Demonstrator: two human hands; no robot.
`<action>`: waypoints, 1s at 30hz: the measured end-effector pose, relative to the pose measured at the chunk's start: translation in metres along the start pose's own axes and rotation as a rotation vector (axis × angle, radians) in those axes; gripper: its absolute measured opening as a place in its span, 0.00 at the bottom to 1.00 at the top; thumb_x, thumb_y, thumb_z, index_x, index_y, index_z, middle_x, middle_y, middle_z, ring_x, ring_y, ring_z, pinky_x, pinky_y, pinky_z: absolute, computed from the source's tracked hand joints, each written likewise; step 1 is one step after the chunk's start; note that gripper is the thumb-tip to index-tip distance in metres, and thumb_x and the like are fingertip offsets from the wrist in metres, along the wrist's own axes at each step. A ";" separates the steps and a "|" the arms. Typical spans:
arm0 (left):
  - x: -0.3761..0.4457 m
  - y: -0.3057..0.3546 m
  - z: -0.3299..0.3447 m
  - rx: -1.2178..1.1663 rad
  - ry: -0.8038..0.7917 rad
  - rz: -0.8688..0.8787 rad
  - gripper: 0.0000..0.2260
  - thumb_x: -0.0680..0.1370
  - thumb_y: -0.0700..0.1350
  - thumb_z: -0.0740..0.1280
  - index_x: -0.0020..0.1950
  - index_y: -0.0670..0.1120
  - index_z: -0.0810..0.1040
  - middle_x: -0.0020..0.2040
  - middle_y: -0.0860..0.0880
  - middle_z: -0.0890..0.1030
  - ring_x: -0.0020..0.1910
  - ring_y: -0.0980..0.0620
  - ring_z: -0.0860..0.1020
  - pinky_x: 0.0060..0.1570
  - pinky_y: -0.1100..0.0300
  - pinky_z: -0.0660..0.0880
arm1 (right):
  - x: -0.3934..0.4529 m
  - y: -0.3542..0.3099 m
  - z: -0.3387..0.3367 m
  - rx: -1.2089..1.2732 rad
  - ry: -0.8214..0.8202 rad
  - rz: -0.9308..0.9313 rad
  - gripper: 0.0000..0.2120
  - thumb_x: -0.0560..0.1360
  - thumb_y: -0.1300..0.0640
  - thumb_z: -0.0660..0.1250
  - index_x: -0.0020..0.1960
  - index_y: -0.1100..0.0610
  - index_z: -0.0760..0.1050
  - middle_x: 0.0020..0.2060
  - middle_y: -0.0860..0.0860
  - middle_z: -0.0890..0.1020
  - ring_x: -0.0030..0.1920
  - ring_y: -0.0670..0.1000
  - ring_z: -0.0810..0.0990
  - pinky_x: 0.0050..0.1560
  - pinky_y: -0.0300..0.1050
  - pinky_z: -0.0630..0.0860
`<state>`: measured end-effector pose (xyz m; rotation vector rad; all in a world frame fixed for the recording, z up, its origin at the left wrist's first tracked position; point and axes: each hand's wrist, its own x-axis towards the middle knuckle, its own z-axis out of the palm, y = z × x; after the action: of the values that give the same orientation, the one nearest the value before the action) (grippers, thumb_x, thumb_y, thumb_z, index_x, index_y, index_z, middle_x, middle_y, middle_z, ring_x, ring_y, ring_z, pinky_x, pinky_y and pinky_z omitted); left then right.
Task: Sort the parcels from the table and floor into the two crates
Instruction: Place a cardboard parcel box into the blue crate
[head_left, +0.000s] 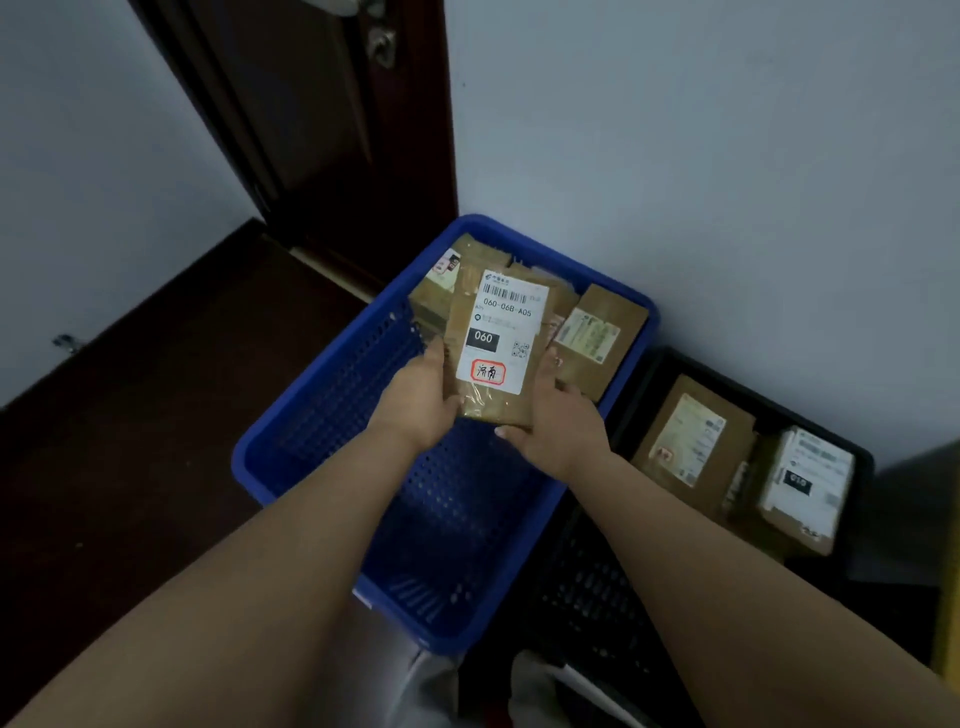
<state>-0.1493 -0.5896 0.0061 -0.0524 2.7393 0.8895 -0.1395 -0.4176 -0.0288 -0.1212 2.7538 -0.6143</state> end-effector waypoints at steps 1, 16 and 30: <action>0.015 -0.003 0.002 -0.006 -0.010 0.015 0.28 0.77 0.40 0.68 0.74 0.46 0.61 0.63 0.44 0.76 0.61 0.45 0.75 0.60 0.52 0.73 | 0.014 0.000 0.004 0.000 0.022 0.032 0.51 0.75 0.41 0.68 0.78 0.62 0.36 0.69 0.61 0.68 0.66 0.62 0.69 0.60 0.52 0.70; 0.190 -0.022 0.065 0.069 -0.126 0.093 0.31 0.79 0.38 0.64 0.78 0.44 0.52 0.67 0.40 0.72 0.64 0.43 0.72 0.64 0.47 0.71 | 0.142 0.040 0.042 -0.072 0.110 0.296 0.44 0.77 0.40 0.61 0.79 0.61 0.41 0.76 0.60 0.59 0.77 0.58 0.54 0.72 0.54 0.59; 0.203 -0.013 0.053 0.653 -0.328 0.177 0.34 0.81 0.43 0.61 0.79 0.47 0.42 0.80 0.44 0.47 0.78 0.39 0.48 0.72 0.41 0.59 | 0.102 0.057 0.014 -0.304 0.022 0.241 0.29 0.82 0.44 0.50 0.79 0.55 0.50 0.78 0.56 0.52 0.78 0.59 0.47 0.76 0.58 0.46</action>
<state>-0.3312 -0.5597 -0.0947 0.4222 2.5997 -0.0044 -0.2320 -0.3864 -0.0942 0.1492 2.8050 -0.1337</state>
